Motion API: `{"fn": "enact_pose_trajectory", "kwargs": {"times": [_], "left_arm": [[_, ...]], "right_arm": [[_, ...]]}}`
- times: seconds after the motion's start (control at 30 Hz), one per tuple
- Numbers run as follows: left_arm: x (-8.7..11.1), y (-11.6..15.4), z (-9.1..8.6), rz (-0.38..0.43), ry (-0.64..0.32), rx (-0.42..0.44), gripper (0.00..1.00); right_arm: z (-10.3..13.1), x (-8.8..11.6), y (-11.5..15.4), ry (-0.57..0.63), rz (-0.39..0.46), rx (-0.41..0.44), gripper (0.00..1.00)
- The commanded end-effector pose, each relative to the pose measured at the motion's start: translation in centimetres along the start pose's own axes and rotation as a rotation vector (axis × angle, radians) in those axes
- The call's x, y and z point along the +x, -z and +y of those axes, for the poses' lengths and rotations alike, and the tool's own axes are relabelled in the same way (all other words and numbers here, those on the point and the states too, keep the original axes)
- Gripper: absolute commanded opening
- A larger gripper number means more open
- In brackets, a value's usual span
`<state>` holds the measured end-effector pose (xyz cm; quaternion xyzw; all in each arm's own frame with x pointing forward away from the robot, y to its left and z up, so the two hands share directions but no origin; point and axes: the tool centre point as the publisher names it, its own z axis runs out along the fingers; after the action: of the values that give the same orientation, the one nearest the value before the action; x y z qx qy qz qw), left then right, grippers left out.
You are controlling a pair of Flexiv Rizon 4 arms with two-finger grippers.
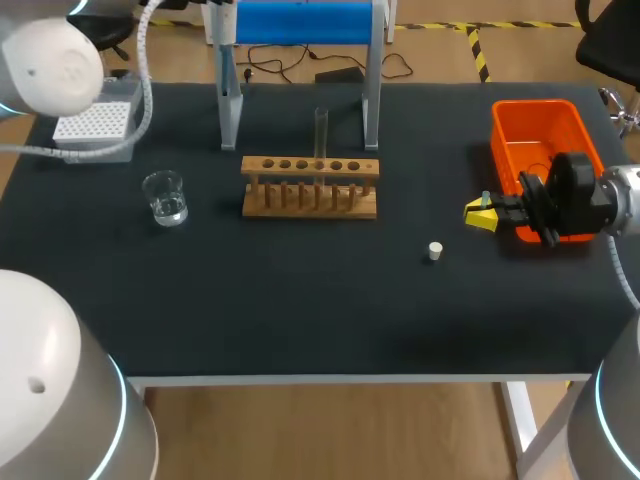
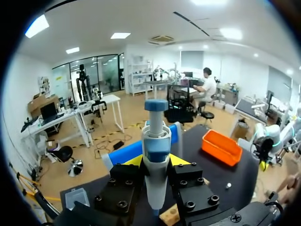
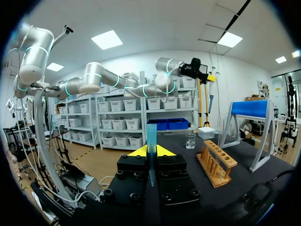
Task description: Invert the test tube, pick up the pipette, mount the tip to pipette, aspirate from beaker and dispense into the tube, eject the tip, return the pipette, and cap with the stopper.
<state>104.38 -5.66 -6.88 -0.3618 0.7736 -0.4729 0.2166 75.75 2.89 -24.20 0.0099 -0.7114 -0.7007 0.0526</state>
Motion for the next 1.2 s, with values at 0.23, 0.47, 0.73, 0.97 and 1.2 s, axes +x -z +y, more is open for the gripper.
{"fn": "enact_pose_trajectory", "kwargs": {"times": [0.23,0.47,0.73,0.97,1.2], "left_arm": [[2.3,0.7,-0.4,0.229,-0.157,0.058,0.00],[6.8,4.8,-1.1,0.366,-0.224,0.144,0.00],[13.4,7.4,-1.8,0.518,-0.262,0.194,0.00],[17.7,9.0,-2.1,0.606,-0.277,0.206,0.00],[20.0,9.5,-1.8,0.732,-0.288,0.220,0.00]], "right_arm": [[-0.1,0.0,0.1,0.001,0.002,-0.001,0.00],[-0.1,0.0,0.1,0.001,0.002,-0.001,0.00],[-0.1,0.0,0.1,0.001,0.002,-0.001,0.00],[-0.1,0.0,0.1,0.001,0.002,-0.001,0.00],[-0.1,0.0,0.1,0.001,0.002,-0.001,0.00]]}}
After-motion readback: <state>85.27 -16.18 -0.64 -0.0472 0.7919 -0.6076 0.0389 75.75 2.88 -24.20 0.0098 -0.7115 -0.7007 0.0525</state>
